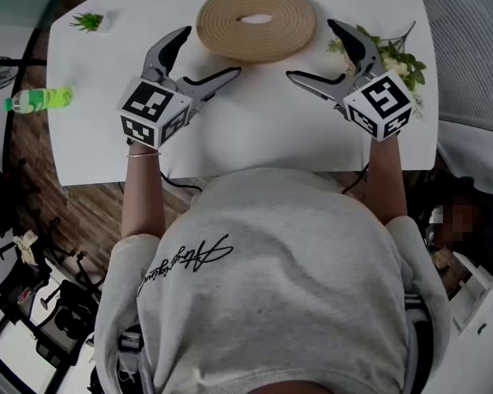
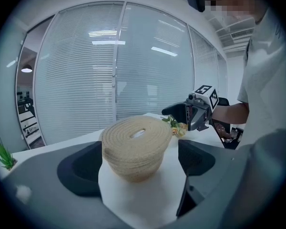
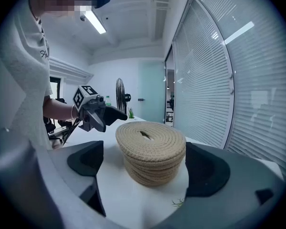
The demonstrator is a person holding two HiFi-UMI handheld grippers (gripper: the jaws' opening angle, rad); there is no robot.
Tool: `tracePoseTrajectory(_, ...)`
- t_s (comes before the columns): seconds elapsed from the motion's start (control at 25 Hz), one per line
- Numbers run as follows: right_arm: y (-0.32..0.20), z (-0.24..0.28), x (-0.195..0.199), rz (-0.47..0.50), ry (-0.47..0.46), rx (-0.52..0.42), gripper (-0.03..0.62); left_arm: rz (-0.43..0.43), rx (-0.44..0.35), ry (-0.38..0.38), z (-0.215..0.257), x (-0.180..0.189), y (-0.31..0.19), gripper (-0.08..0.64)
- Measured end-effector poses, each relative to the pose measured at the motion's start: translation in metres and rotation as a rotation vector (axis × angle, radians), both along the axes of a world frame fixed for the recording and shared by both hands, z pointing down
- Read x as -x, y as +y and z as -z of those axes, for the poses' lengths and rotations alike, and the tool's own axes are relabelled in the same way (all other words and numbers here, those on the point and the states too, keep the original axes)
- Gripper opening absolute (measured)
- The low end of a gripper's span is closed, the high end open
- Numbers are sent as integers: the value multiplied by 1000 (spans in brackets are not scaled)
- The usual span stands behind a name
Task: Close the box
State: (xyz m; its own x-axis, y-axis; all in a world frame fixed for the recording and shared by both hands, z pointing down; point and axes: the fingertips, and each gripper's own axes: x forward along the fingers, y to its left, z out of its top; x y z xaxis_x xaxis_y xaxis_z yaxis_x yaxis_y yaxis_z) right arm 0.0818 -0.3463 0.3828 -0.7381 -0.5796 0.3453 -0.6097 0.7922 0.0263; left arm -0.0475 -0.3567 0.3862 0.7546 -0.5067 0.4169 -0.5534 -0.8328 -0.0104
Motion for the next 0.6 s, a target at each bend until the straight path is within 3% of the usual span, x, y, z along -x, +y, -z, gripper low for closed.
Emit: tracePoseTrajectory(0.6, 42, 25, 12, -46, -59, -77, 534, 84, -124, 55, 35, 11, 37, 485)
